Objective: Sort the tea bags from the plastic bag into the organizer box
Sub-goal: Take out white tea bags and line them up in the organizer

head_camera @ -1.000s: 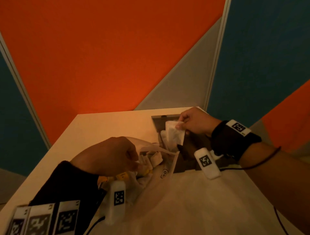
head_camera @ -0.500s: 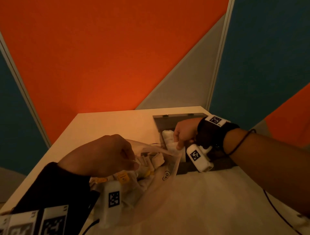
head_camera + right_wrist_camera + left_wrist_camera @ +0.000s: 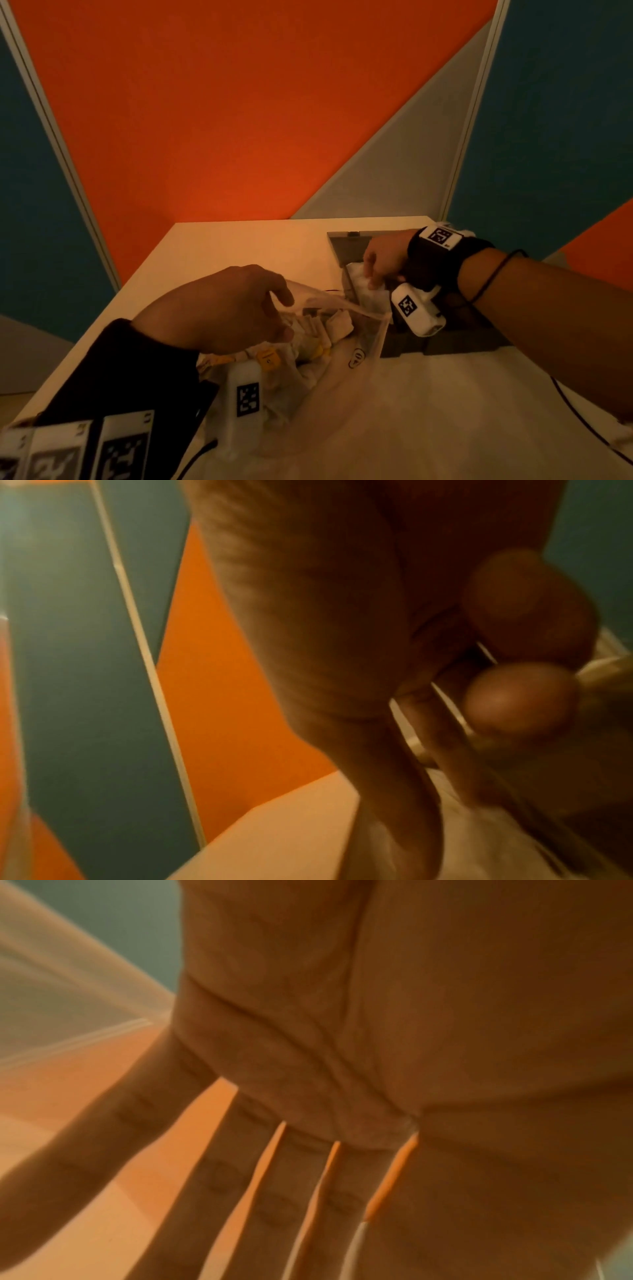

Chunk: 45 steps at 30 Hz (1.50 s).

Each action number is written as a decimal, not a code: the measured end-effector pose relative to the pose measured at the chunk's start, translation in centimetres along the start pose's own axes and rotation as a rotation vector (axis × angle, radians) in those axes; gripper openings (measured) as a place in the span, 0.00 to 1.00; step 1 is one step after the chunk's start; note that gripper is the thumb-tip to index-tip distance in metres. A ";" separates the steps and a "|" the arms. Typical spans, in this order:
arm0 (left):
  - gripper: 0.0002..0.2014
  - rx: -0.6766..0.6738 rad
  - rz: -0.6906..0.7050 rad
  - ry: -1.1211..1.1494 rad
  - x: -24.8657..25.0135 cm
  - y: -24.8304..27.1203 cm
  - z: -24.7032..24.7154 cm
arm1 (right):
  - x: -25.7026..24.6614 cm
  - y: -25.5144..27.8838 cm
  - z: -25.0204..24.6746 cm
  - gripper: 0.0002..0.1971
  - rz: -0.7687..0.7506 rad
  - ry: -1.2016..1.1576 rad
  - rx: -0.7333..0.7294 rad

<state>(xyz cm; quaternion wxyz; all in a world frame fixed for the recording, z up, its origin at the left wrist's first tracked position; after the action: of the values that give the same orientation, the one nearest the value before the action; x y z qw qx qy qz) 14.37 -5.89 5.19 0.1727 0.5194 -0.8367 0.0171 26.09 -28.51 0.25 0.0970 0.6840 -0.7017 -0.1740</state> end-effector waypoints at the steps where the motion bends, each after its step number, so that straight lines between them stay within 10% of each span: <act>1: 0.18 0.004 0.006 0.001 0.1 0.1 -0.1 | -0.7 0.9 -0.8 0.13 -0.026 -0.006 0.054; 7: 0.26 0.037 0.021 -0.048 0.3 0.0 -0.2 | -6.2 9.9 -4.7 0.04 -0.287 -0.167 0.374; 12: 0.33 0.026 0.024 -0.042 0.7 0.0 0.0 | -13.0 15.7 3.4 0.10 -0.555 -0.113 -0.061; 15: 0.29 0.019 0.017 -0.026 0.7 0.1 0.1 | -15.3 15.4 7.5 0.15 -0.647 0.121 -0.056; 30: 0.26 0.069 0.009 0.018 0.2 0.0 -0.6 | -16.9 9.6 9.9 0.21 -0.482 0.192 0.095; 38: 0.27 0.055 0.018 -0.001 0.8 -0.2 -0.2 | -12.4 8.7 5.6 0.06 -0.465 -0.545 0.222; 45: 0.32 -0.026 -0.014 -0.152 -0.2 -1.9 2.6 | -11.2 8.8 6.6 0.34 -0.379 -0.264 0.285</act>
<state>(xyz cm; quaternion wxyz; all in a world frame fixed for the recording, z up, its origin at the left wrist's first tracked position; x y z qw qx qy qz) 15.43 -7.11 2.43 0.1154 0.5226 -0.8440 -0.0346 15.94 -16.65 -1.37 -0.1269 0.7814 -0.5851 -0.1760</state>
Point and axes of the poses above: each hand's wrist, its own y-axis away from the middle knuckle, its own z-axis out of the palm, x = y × z, the point moved 9 cm from there along -y, towards the middle knuckle, and after that the axes turned 3 degrees about -y, right-handed, at the moved point
